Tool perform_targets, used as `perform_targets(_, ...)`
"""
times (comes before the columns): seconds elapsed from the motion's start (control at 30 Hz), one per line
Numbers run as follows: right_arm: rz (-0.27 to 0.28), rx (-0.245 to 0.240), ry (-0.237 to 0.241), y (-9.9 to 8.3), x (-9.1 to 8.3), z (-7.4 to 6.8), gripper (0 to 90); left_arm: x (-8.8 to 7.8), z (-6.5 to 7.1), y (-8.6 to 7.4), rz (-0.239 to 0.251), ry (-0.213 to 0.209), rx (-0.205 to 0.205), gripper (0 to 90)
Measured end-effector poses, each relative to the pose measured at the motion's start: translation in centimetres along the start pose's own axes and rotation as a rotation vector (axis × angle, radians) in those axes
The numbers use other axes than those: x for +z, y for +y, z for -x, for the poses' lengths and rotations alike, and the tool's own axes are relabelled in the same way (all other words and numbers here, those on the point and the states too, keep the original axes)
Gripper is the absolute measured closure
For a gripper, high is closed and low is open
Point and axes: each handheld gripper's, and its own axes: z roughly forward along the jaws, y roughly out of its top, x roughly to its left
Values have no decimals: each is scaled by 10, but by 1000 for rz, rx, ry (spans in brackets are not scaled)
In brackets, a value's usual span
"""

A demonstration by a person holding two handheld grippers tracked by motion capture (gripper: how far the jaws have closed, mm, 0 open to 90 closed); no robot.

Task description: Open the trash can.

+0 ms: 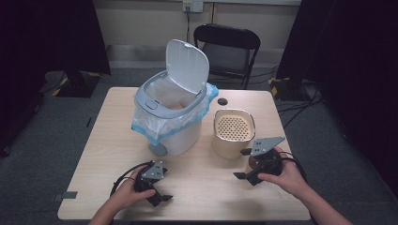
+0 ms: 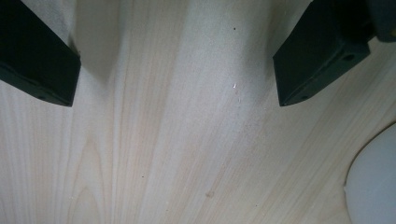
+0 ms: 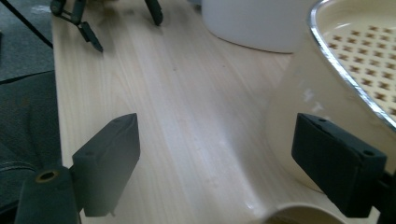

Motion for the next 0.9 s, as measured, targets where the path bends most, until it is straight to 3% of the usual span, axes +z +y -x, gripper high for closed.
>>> perform_targets(0.67, -5, 33, -72, -22, -29, 15, 145, 0, 0, 0, 0, 2, -2, 0)
perform_targets(0.9, -5, 73, -94, -38, -36, 21, 143, 0, 0, 0, 0, 2, -2, 0)
